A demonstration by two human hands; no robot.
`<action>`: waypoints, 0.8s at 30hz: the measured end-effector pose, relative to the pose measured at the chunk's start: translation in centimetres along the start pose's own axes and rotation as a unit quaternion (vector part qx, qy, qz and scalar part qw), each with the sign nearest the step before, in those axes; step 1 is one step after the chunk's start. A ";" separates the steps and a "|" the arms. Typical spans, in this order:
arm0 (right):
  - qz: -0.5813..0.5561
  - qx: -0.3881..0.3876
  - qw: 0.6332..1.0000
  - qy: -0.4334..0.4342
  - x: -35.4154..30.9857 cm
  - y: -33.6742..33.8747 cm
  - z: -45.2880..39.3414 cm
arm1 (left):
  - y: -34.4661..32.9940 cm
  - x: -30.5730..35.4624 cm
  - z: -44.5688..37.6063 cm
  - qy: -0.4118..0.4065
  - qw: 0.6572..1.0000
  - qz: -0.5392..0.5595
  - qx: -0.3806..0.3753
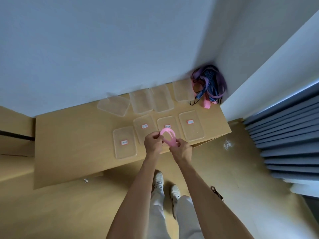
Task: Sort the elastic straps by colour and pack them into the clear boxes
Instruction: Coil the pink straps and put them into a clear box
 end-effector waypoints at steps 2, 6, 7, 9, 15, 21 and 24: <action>0.003 0.021 1.000 -0.003 -0.4 -0.6 -1.5 | -0.9 0.3 -1.7 -0.010 1.000 -0.009 -0.006; 0.000 0.034 0.999 -0.020 -0.5 -1.9 -4.2 | -2.8 0.7 -5.2 -0.011 1.000 -0.016 -0.006; 0.000 0.033 0.999 -0.022 -0.3 -2.3 -4.9 | -3.3 0.7 -6.0 -0.011 1.000 -0.019 -0.006; -0.007 0.024 1.000 -0.018 -0.2 -3.1 -6.1 | -4.1 0.7 -7.4 -0.003 1.000 -0.021 -0.004; -0.051 -0.007 0.998 -0.043 0.5 -4.2 -7.8 | -5.5 -0.4 -9.3 0.016 0.999 -0.028 0.006; -0.021 -0.027 0.999 -0.020 0.5 -4.4 -9.3 | -6.1 -0.8 -10.0 -0.010 0.998 -0.052 0.037; 0.022 -0.030 0.999 0.003 0.7 -4.5 -9.7 | -6.0 -0.6 -9.9 -0.066 0.988 -0.134 0.051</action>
Point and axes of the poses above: each hand's wrist, its own z-axis away from the middle knuckle, its own y-axis out of the back of the hand, x = y × z, the point moved 4 cm from there along -z, towards the middle knuckle, and after that the axes turned 7 degrees about x, right-handed, at the moved point
